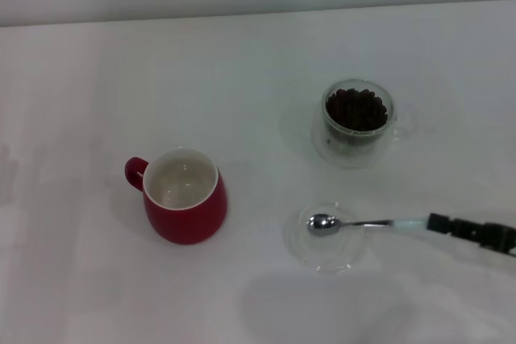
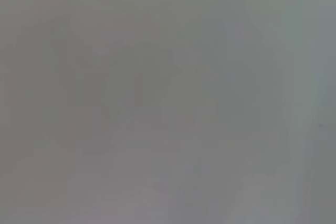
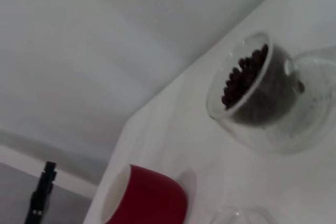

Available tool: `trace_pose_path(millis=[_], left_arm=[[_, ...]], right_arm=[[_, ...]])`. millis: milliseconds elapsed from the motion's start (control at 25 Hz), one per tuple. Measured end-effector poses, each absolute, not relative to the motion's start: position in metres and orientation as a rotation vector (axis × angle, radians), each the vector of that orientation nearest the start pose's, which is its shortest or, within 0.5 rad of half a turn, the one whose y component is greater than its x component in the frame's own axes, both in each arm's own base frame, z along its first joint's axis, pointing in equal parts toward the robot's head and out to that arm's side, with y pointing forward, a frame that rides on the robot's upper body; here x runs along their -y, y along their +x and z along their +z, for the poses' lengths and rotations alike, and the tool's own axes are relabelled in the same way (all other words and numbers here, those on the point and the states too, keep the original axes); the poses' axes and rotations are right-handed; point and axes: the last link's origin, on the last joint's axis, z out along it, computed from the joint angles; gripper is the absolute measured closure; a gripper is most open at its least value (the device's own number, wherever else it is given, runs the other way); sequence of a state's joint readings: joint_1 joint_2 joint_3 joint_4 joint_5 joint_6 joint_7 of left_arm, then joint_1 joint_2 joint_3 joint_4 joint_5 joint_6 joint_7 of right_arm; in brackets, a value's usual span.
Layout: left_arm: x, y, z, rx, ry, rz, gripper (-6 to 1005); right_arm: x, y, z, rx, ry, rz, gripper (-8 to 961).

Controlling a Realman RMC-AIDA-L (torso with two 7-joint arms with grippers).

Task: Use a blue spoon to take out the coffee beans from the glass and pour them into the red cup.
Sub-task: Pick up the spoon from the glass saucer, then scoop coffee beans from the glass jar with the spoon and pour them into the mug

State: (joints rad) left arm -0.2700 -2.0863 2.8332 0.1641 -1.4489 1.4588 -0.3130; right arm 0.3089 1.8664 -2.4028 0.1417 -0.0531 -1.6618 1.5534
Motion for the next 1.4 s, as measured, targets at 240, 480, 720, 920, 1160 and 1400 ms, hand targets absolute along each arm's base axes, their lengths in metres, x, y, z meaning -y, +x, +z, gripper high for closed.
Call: trace_pose_path(millis=[240, 480, 720, 920, 1160, 1400], left_arm=[[-0.256, -0.355, -0.001, 0.669, -1.377, -0.898, 269], [-0.257, -0.354, -0.001, 0.667, -1.378, -0.902, 270], [-0.258, -0.353, -0.002, 0.666, -1.381, -0.907, 270], [-0.259, -0.351, -0.003, 0.670, -1.383, -0.914, 270], [-0.259, -0.352, -0.002, 0.667, -1.383, -0.912, 270], [-0.260, -0.352, -0.001, 0.664, -1.385, -0.913, 270]], right_arm=[[-0.210, 0.376, 0.048, -1.624, -2.164, 1.087, 802], [-0.249, 0.362, 0.069, -1.422, -2.238, 1.095, 801], [-0.292, 0.343, 0.086, -1.240, -2.317, 1.019, 803], [-0.316, 0.332, 0.102, -1.120, -2.347, 0.975, 805], [-0.330, 0.324, 0.126, -1.011, -2.377, 0.935, 806], [-0.334, 0.318, 0.148, -0.908, -2.398, 0.815, 806]])
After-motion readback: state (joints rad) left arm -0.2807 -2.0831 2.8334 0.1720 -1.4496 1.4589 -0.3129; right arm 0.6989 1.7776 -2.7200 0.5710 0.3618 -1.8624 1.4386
